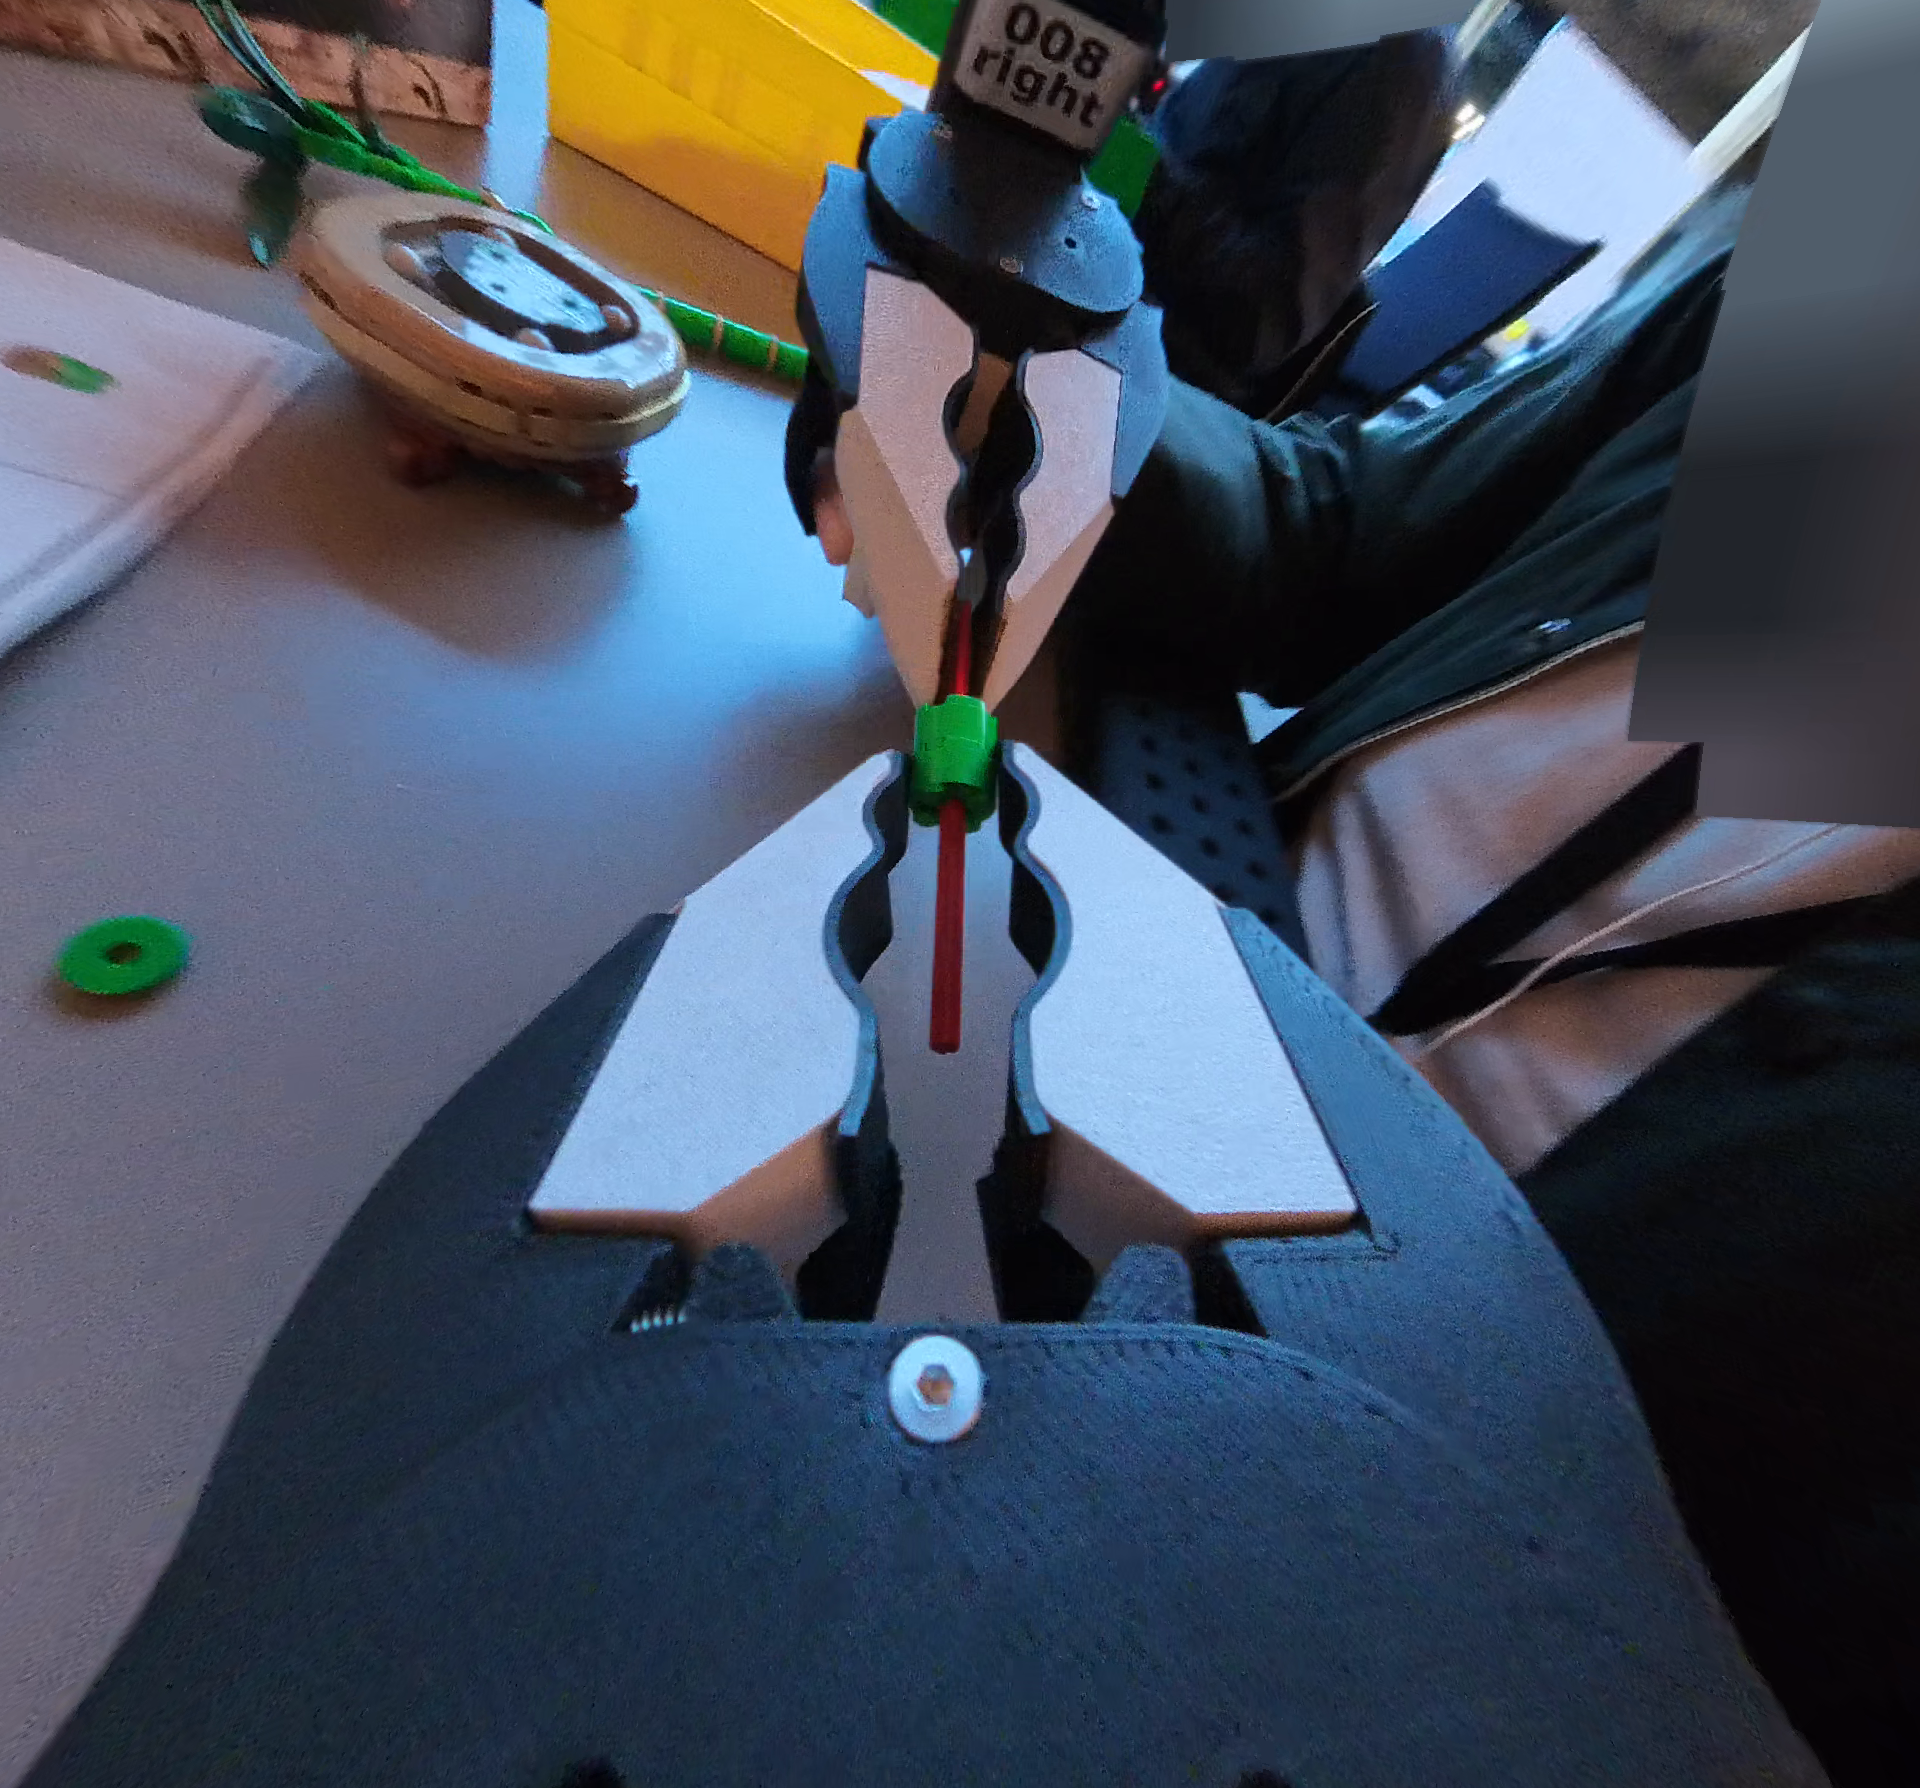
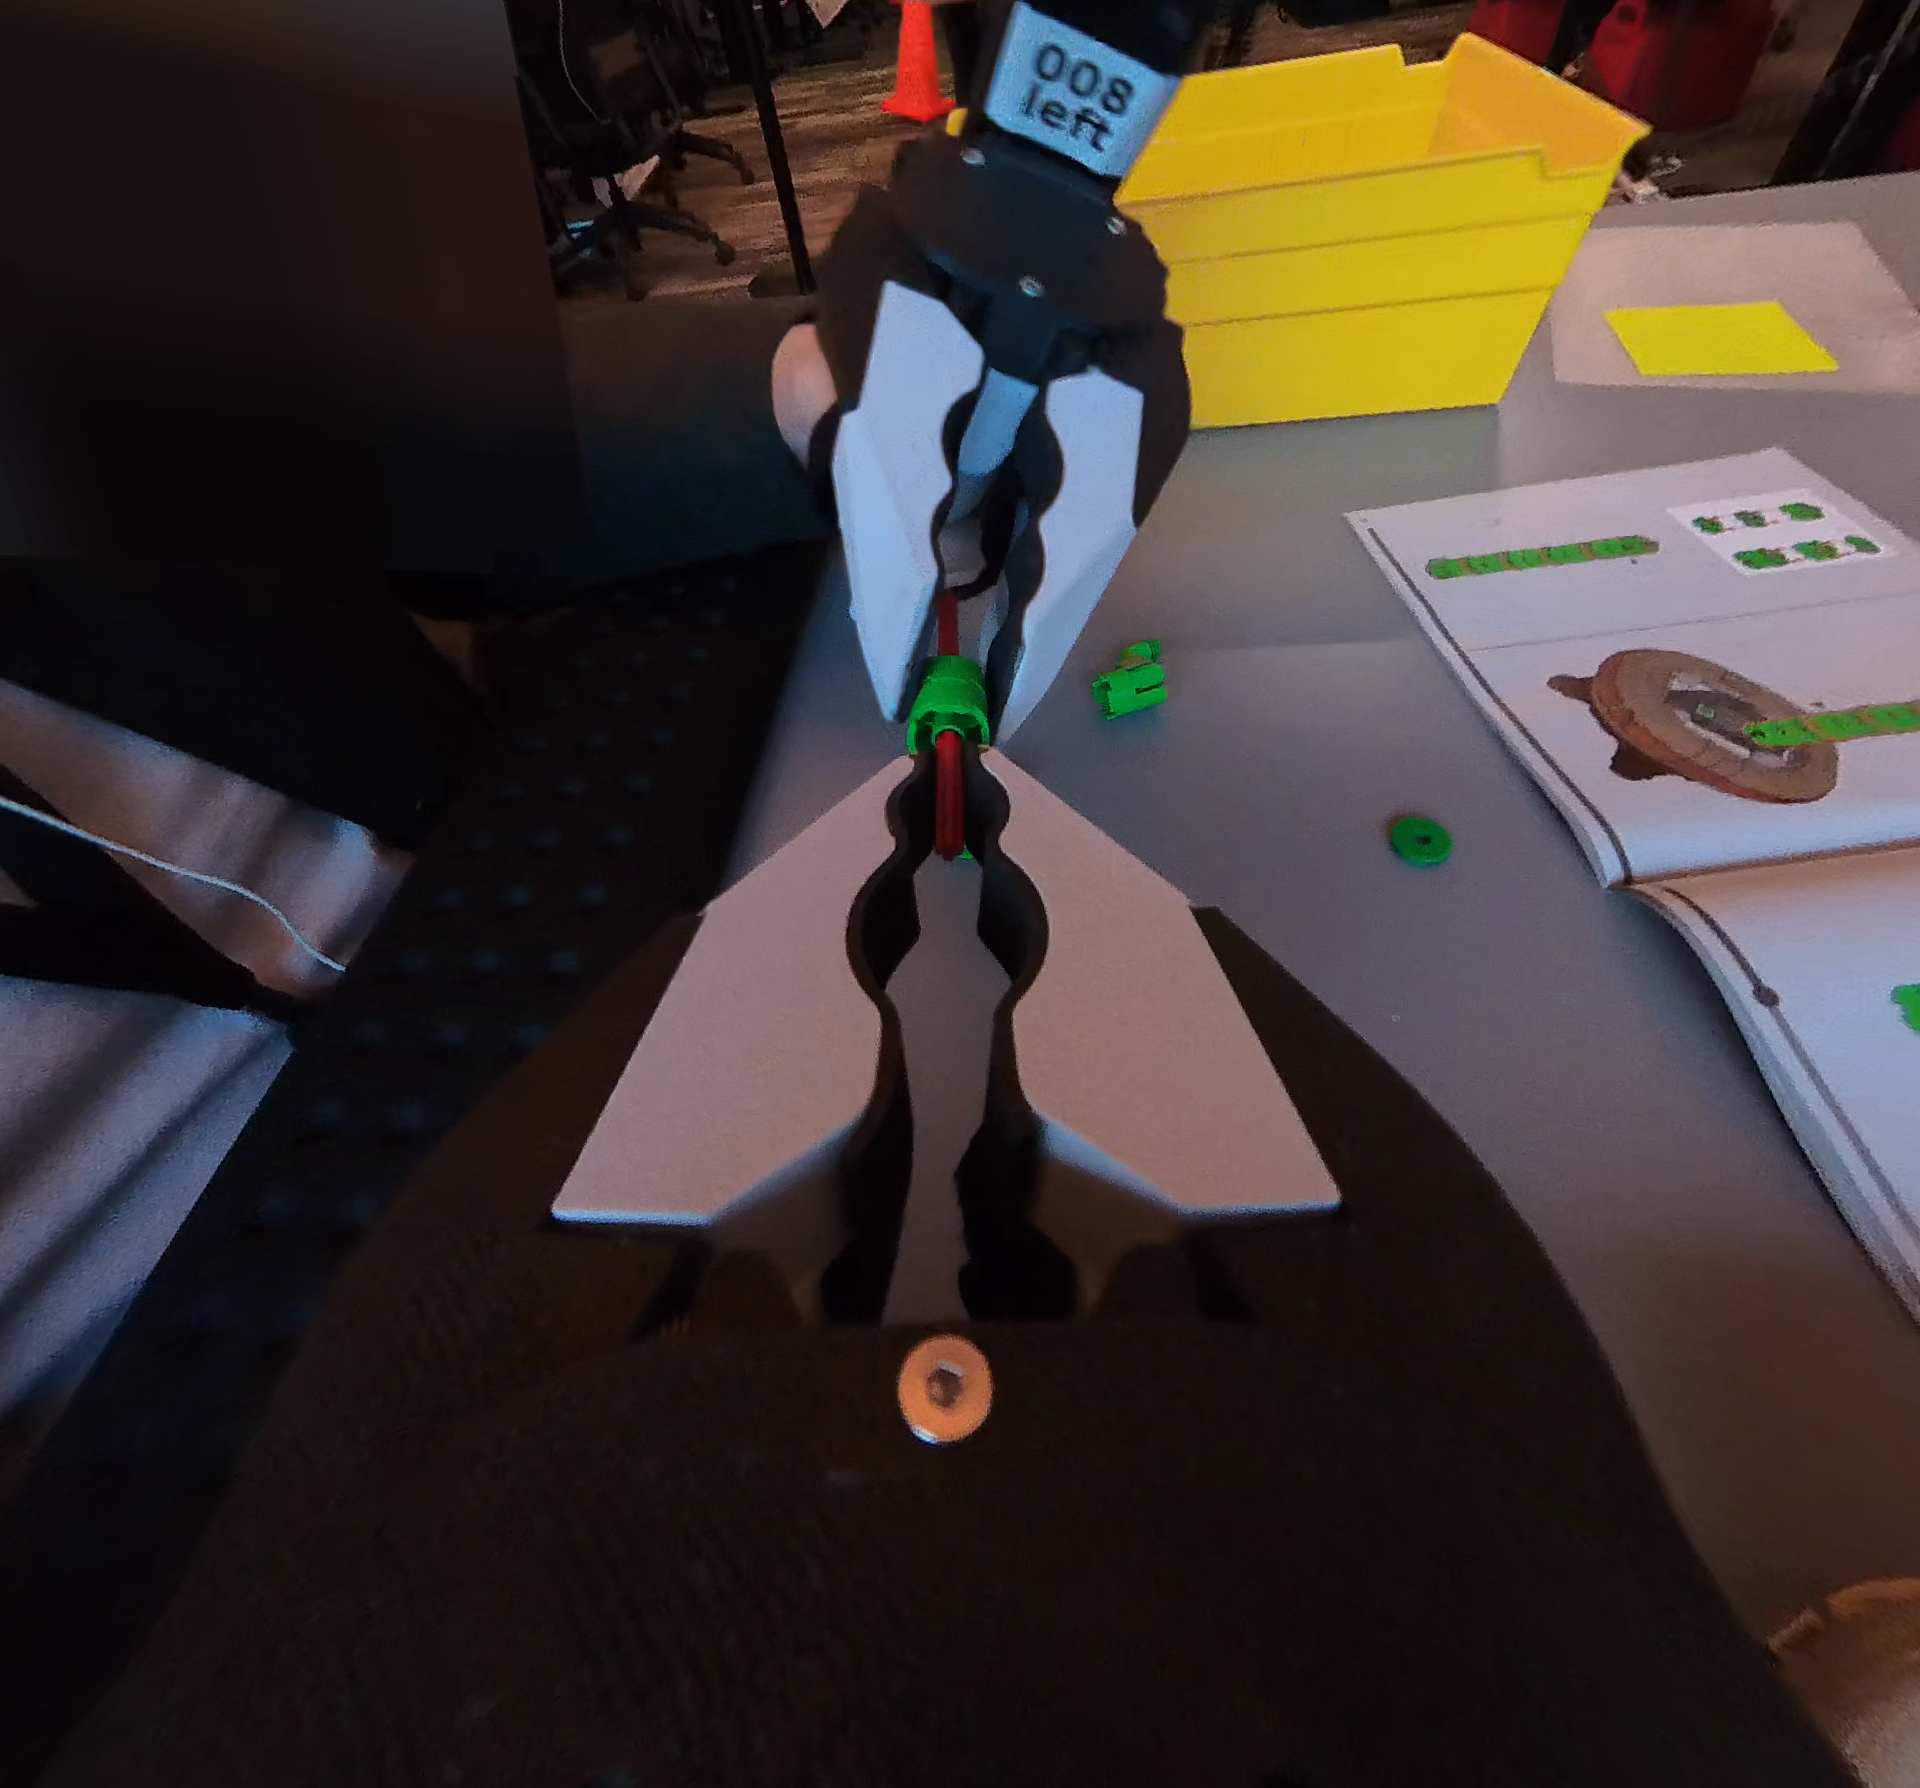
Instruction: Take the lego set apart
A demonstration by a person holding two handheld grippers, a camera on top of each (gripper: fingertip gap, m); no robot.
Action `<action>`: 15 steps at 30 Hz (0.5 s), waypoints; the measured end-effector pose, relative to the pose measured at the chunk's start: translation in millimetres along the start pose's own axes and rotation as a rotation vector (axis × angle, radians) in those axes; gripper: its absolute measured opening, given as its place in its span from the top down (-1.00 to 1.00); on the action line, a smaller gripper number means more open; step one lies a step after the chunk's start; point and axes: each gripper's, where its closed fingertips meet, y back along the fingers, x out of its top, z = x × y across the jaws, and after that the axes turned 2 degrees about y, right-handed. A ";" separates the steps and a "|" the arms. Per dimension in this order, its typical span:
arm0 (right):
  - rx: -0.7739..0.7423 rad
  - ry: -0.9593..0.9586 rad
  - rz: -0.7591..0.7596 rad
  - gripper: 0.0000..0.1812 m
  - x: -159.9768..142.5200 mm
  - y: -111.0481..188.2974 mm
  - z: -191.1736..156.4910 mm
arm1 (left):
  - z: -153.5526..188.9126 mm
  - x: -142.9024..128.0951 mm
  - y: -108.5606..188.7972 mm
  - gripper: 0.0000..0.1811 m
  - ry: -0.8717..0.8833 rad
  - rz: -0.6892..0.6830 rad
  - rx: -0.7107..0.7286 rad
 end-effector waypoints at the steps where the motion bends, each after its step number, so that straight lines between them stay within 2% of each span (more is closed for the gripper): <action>1: -0.005 0.005 -0.001 0.96 0.4 -0.2 -0.1 | 0.3 -0.1 0.4 0.84 0.026 0.003 -0.018; 10: -0.001 -0.083 0.046 0.97 5.9 8.8 5.9 | -3.8 -0.4 1.0 0.88 -0.105 -0.010 0.076; 13: -0.005 -0.062 0.029 0.97 4.0 7.7 4.9 | -2.6 3.6 1.0 0.76 -0.100 0.014 0.068; 15: -0.004 -0.046 0.007 0.96 0.5 4.6 3.0 | 0.3 6.5 1.4 0.77 -0.087 0.032 0.048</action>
